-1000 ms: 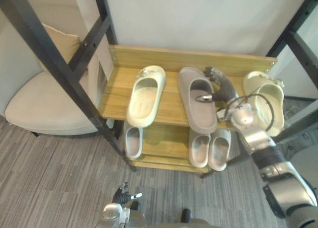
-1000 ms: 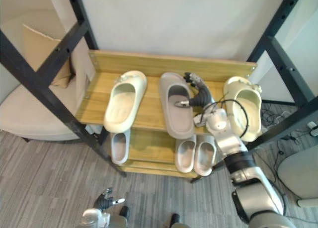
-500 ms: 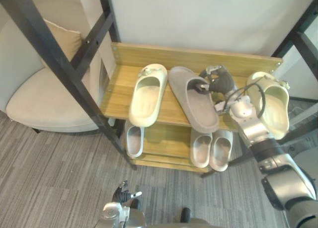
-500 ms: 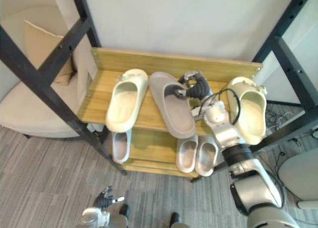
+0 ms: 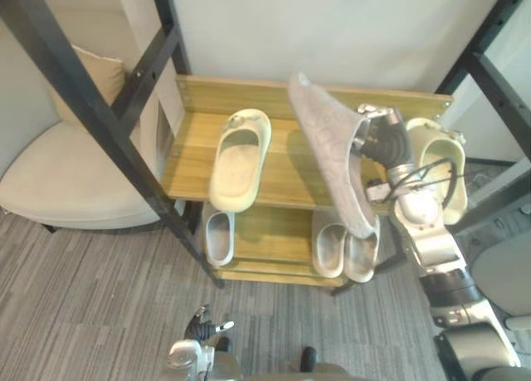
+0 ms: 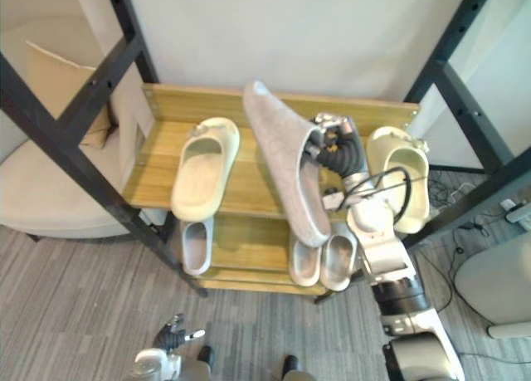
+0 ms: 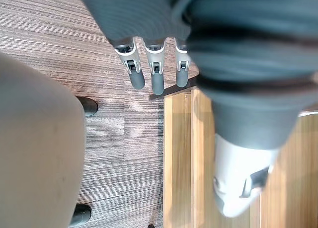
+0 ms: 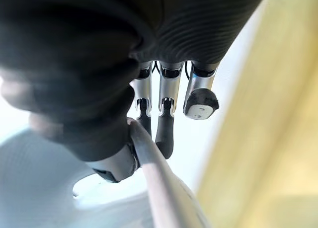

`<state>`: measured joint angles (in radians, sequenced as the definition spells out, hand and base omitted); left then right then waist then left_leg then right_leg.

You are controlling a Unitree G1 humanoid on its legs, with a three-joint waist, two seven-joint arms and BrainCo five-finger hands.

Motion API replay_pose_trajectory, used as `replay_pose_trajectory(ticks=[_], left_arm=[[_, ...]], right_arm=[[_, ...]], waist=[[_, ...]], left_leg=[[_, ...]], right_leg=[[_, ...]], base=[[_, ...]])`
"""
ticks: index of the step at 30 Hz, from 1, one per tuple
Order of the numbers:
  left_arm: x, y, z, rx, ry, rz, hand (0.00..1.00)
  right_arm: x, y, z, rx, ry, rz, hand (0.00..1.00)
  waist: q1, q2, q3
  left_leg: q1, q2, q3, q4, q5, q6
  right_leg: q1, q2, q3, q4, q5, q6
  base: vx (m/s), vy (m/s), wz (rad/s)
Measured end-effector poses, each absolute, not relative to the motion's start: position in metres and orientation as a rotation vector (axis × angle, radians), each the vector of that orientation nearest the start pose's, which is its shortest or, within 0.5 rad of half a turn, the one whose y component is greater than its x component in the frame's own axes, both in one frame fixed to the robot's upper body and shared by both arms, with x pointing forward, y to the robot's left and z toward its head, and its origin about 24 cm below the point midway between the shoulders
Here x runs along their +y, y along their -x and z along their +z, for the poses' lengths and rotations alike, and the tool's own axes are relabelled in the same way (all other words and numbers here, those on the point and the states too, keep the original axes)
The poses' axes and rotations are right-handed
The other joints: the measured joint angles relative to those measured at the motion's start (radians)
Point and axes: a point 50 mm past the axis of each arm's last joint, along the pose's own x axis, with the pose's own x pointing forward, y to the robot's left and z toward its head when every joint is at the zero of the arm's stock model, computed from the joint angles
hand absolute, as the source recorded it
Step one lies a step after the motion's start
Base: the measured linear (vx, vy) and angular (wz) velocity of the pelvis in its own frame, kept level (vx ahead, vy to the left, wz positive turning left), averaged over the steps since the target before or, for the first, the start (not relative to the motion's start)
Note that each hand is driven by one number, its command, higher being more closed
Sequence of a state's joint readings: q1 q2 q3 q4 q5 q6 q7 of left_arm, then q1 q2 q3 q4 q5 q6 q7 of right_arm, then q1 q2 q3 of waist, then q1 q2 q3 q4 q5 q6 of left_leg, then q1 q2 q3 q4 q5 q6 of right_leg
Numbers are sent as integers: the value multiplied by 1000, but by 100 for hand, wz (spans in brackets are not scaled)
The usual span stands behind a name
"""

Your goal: Organize the slippers on the shoe rack

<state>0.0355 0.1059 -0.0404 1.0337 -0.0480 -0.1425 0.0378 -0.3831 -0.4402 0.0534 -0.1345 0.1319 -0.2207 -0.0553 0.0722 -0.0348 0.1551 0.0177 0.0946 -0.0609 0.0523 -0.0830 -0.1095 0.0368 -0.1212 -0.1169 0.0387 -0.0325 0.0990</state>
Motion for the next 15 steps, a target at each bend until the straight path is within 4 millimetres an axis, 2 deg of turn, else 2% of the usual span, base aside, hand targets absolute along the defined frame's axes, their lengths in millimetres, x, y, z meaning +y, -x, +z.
replay_pose_trajectory(ticks=[6,9,15], left_arm=[[187,-118,-152,952,-86,84,0],[187,-116,-154,965,-85,83,0],[185,-111,-156,980,-81,80,0]], right_arm=[[-167,-262,199,-767,158,171,100],[-165,-246,180,-720,72,176,100],[-158,-223,129,-514,-17,210,100]], waist=[[-16,16,-34],[-20,22,-46],[-28,32,-54]], left_leg=[[16,1,25,0,0,0],[28,2,25,-1,0,-1],[59,1,29,-2,1,-1]], right_leg=[[5,1,26,-6,5,-2],[18,1,26,-8,5,-2],[48,1,30,-11,4,-1]], base=[[-22,6,-11],[0,0,0],[-10,2,-1]])
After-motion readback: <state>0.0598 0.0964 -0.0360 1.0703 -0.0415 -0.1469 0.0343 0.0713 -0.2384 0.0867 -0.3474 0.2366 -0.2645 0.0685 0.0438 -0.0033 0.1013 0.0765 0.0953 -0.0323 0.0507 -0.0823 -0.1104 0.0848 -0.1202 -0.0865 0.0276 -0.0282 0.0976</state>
